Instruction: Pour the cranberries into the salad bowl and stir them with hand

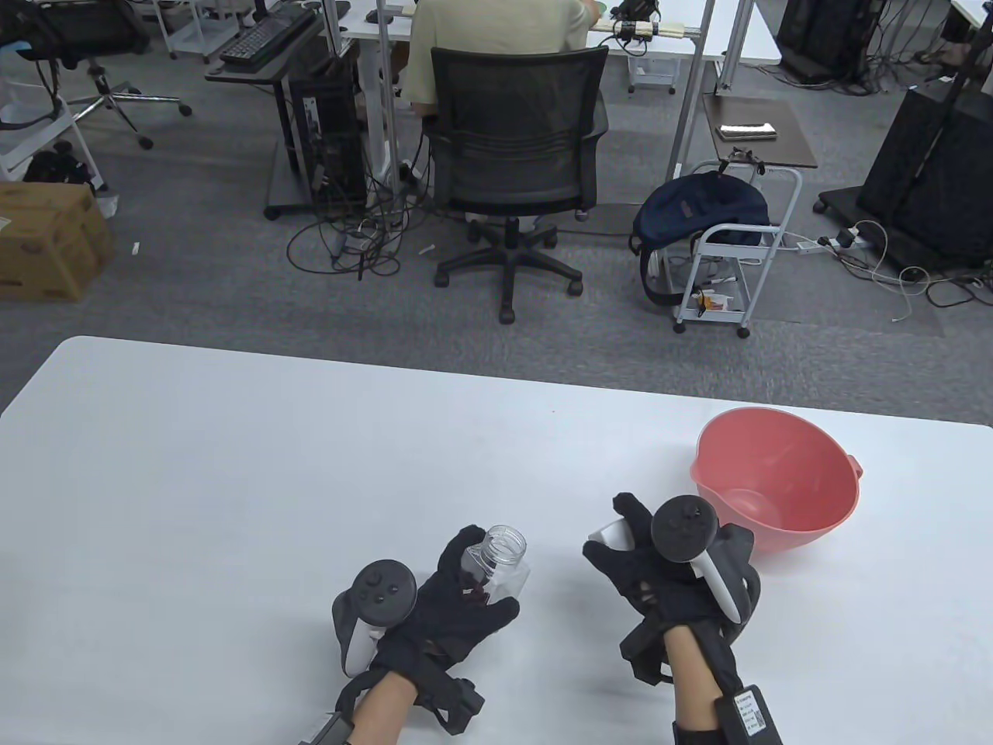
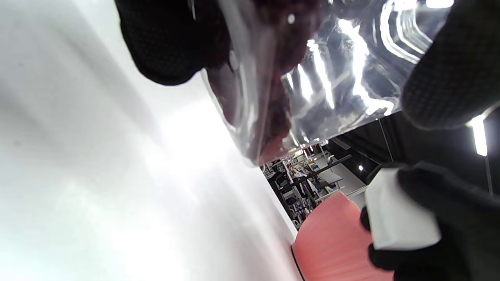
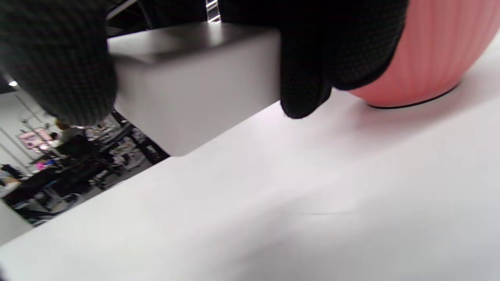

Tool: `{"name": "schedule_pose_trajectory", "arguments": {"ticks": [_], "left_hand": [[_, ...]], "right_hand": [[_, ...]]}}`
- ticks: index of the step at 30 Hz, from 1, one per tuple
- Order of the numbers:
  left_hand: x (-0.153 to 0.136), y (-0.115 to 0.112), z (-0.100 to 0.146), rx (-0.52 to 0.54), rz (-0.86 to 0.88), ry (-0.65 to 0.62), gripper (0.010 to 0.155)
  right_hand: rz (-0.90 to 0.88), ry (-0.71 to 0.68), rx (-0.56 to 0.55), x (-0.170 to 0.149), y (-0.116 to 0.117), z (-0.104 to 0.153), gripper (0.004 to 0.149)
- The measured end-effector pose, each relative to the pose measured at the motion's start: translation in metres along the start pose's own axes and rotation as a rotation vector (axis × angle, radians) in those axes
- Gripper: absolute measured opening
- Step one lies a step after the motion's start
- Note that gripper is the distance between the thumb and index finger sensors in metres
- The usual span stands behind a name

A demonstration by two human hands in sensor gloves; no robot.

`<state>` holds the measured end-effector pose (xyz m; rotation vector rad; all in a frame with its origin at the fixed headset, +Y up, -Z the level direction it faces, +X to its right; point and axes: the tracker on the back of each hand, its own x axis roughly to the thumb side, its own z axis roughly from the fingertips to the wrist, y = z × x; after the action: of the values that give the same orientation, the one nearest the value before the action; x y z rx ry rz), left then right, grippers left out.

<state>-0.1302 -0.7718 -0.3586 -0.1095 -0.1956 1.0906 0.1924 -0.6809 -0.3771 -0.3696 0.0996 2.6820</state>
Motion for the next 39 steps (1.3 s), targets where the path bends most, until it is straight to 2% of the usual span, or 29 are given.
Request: {"name": "schedule_pose_trajectory", "arguments": {"ticks": [15, 20, 24, 27, 32, 35, 37, 39], "left_hand": [[-0.001, 0.006, 0.001, 0.026, 0.049, 0.000, 0.098], [-0.001, 0.006, 0.001, 0.022, 0.049, -0.003, 0.098], [0.000, 0.006, 0.000, 0.020, 0.057, 0.000, 0.098], [0.000, 0.006, 0.000, 0.017, 0.063, 0.003, 0.098], [0.000, 0.007, 0.001, 0.020, 0.070, 0.006, 0.098], [0.001, 0.009, 0.001, 0.024, 0.078, 0.002, 0.098], [0.003, 0.010, 0.001, 0.025, 0.066, -0.008, 0.098], [0.004, 0.010, 0.000, 0.023, 0.066, -0.010, 0.098]], "right_hand": [[0.189, 0.189, 0.102, -0.038, 0.058, -0.027, 0.072], [0.239, 0.208, 0.122, -0.045, 0.071, -0.030, 0.072], [0.236, 0.204, 0.094, -0.046, 0.072, -0.029, 0.076], [0.182, 0.192, 0.106, -0.047, 0.069, -0.027, 0.082], [0.029, 0.188, 0.061, -0.053, 0.055, -0.019, 0.085], [-0.176, 0.255, 0.027, -0.069, 0.046, -0.014, 0.093], [-0.396, 0.346, 0.000, -0.087, 0.041, -0.013, 0.101], [-0.529, 0.424, 0.004, -0.100, 0.037, -0.013, 0.109]]}}
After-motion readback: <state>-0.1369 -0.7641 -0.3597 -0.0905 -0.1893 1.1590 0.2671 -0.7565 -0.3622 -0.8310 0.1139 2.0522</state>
